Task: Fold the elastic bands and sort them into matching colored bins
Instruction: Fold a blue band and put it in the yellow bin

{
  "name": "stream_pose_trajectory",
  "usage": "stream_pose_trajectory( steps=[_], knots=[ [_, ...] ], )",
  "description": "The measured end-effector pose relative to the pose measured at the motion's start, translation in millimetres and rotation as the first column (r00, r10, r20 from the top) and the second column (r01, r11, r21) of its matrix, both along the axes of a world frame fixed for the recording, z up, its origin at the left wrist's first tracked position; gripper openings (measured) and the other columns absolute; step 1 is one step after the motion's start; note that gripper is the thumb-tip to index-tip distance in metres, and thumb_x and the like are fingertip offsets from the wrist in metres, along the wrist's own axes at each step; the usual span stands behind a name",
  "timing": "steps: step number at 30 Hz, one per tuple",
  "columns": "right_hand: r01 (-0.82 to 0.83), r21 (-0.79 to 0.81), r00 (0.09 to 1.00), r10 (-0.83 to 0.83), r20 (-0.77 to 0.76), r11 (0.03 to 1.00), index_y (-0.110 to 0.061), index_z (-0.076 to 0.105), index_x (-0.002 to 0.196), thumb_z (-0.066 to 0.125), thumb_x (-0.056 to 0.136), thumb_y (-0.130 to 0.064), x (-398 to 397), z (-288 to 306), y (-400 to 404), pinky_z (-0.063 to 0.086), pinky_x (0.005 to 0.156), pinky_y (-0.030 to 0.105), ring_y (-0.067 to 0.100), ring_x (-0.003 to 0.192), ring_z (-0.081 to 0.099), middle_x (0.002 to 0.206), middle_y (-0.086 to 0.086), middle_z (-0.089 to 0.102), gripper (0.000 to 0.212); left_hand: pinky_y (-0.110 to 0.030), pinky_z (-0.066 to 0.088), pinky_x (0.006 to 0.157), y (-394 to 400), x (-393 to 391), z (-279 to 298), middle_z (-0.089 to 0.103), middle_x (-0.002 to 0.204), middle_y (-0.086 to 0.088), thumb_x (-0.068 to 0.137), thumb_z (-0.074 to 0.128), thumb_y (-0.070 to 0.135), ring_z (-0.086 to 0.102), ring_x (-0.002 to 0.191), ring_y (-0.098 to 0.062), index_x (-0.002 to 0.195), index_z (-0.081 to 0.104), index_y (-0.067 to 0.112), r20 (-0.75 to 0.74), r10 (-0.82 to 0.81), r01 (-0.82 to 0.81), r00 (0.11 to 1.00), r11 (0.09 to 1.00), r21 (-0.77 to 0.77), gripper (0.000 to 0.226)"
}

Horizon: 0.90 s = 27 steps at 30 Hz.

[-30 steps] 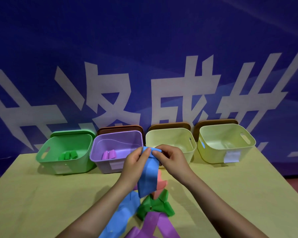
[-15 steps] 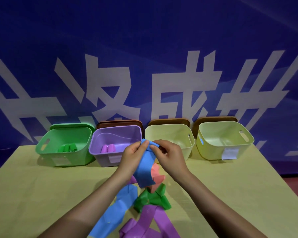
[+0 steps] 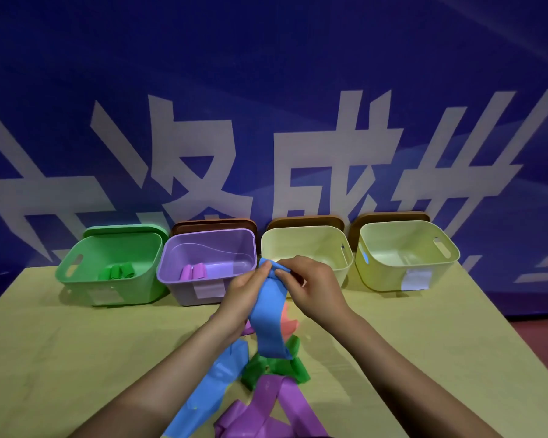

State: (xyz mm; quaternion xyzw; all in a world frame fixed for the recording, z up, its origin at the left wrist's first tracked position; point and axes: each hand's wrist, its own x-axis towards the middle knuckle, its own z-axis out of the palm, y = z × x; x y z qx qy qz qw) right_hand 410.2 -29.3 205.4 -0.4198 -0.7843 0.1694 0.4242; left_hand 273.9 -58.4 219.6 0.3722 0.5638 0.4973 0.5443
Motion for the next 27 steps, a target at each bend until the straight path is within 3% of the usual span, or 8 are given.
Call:
stream_pose_trajectory(
  steps=[3,8,13,15,18,21,24,27],
  knots=[
    [0.016,0.009,1.000,-0.017,0.025,1.000,-0.015,0.072,0.102,0.051,0.089,-0.034,2,-3,1,0.032,0.065,0.005,-0.001,0.070,0.044,0.080,-0.002,0.067,0.031,-0.019,0.050,0.062,1,1,-2,0.070,0.075,0.004,0.095,0.052,0.041,0.065,0.067,-0.006,0.086,0.066,0.022,-0.032,-0.010,0.008,0.999,0.999,-0.051,0.025],
    [0.002,-0.022,0.999,-0.001,0.041,1.000,-0.018,0.072,0.105,0.058,0.090,-0.026,-5,-3,5,0.033,0.064,0.010,0.002,0.070,0.045,0.079,-0.002,0.064,0.023,-0.038,0.051,0.091,2,-4,-5,0.071,0.095,-0.006,0.092,0.056,0.043,0.066,0.092,-0.020,0.091,0.068,0.023,0.003,0.053,-0.052,0.999,0.996,-0.073,0.023],
    [0.002,-0.012,1.000,-0.002,0.012,1.000,-0.018,0.072,0.107,0.058,0.089,-0.022,-12,5,8,0.034,0.065,0.007,0.002,0.069,0.044,0.076,-0.010,0.054,0.023,-0.028,0.056,0.076,7,-10,2,0.073,0.093,-0.010,0.096,0.049,0.032,0.070,0.084,-0.015,0.100,0.067,0.011,0.242,0.024,-0.004,0.970,0.997,-0.082,0.028],
    [0.003,-0.001,1.000,-0.003,0.009,1.000,-0.017,0.072,0.107,0.057,0.088,-0.021,-12,8,8,0.035,0.066,0.006,0.001,0.067,0.044,0.078,-0.011,0.053,0.024,-0.033,0.056,0.080,8,-9,4,0.071,0.103,-0.014,0.098,0.046,0.035,0.068,0.095,-0.022,0.111,0.063,0.008,0.260,0.003,0.025,0.966,0.995,-0.101,0.035],
    [0.007,0.004,1.000,-0.007,-0.004,1.000,-0.017,0.072,0.106,0.057,0.088,-0.021,-11,10,9,0.034,0.065,0.007,-0.003,0.066,0.045,0.077,-0.011,0.053,0.024,-0.040,0.057,0.077,7,-7,6,0.073,0.092,-0.014,0.092,0.051,0.041,0.070,0.087,-0.026,0.116,0.060,0.008,0.221,0.008,0.014,0.975,0.995,-0.097,0.042],
    [0.006,0.029,1.000,-0.006,0.010,1.000,-0.017,0.072,0.107,0.056,0.088,-0.024,-9,10,10,0.036,0.063,0.013,0.003,0.066,0.046,0.076,-0.004,0.057,0.026,-0.031,0.052,0.069,7,-7,4,0.072,0.083,-0.009,0.095,0.049,0.043,0.068,0.075,-0.021,0.102,0.066,0.014,0.067,-0.026,0.029,0.997,0.998,-0.051,0.034],
    [-0.006,0.034,0.999,0.005,0.040,0.999,-0.016,0.071,0.109,0.050,0.090,-0.034,-4,9,12,0.044,0.065,0.024,0.012,0.072,0.054,0.081,0.000,0.061,0.034,-0.014,0.045,0.054,5,-7,5,0.066,0.079,0.000,0.098,0.047,0.038,0.061,0.064,-0.003,0.085,0.064,0.023,-0.055,-0.017,0.017,0.998,1.000,0.004,0.026],
    [-0.031,0.035,0.998,0.029,0.061,0.999,-0.015,0.071,0.111,0.048,0.090,-0.036,0,10,12,0.043,0.067,0.020,0.011,0.076,0.055,0.084,-0.002,0.062,0.037,-0.007,0.040,0.050,4,-9,4,0.062,0.075,0.002,0.099,0.045,0.034,0.057,0.060,0.000,0.081,0.062,0.024,-0.118,-0.042,0.050,0.992,0.997,0.063,0.027]
  ],
)
